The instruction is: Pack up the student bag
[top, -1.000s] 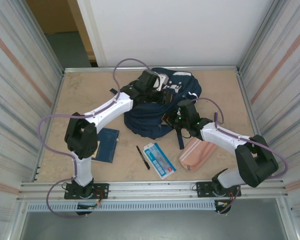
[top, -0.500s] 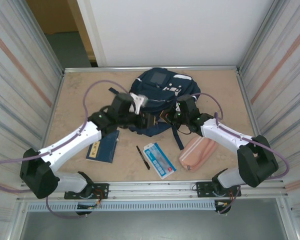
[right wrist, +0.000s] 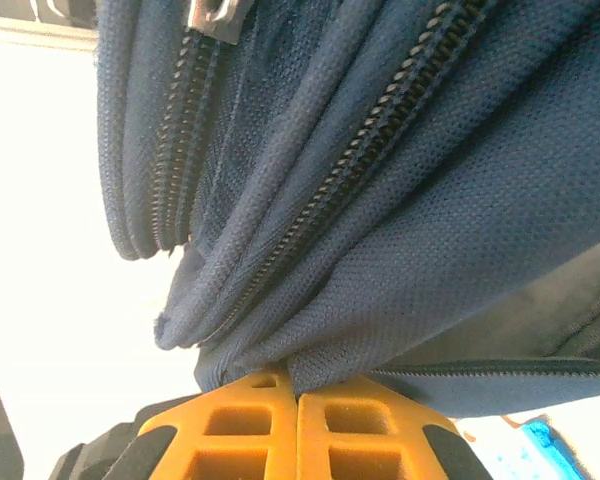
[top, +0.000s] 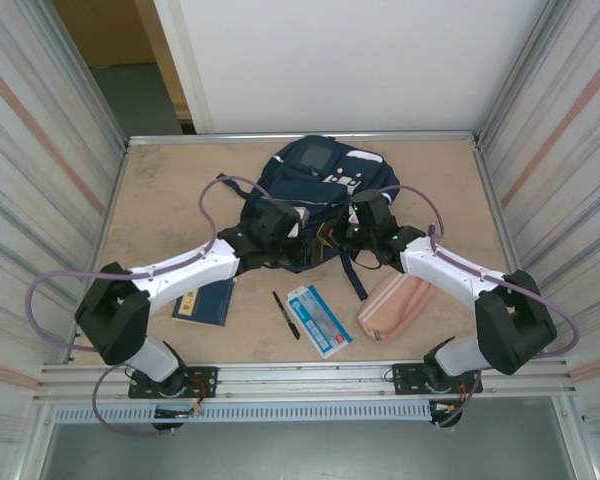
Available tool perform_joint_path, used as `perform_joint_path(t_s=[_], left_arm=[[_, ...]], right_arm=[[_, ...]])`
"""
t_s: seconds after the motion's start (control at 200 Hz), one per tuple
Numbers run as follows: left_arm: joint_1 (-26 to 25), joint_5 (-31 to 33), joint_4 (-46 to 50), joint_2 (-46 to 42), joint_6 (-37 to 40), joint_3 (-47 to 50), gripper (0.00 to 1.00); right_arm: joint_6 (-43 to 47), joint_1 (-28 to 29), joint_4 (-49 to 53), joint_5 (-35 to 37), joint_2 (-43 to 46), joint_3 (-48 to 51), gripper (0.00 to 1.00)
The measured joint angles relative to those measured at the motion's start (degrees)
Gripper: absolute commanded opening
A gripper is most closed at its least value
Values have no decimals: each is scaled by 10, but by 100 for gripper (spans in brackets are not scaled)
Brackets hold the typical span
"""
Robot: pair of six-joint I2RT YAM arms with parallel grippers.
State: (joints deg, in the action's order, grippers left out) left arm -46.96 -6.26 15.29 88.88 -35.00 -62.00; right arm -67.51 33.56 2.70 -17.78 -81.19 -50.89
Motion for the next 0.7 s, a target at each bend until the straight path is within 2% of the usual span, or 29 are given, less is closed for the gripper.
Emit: perform_joint_path(t_s=[0.16,0.396,0.441,0.556,0.676,0.702], left_arm=[[-11,16,0,25,-7,-18,45],[-35,116,31,59,-33,-31,44],[-38,132,34,63,-39,-34,39],[-42,169,41,67,-48,-37,17],[-43,195,40,66,-42,-37,0],[-44,197,40,65,-38,-37,0]], right_arm=[[-8,3,-1,7,1,0,0],[-13,14,0,10,7,0,0],[-13,14,0,11,7,0,0],[-13,15,0,13,12,0,0],[-13,16,0,15,19,0,0],[-13,16,2,16,20,0,0]])
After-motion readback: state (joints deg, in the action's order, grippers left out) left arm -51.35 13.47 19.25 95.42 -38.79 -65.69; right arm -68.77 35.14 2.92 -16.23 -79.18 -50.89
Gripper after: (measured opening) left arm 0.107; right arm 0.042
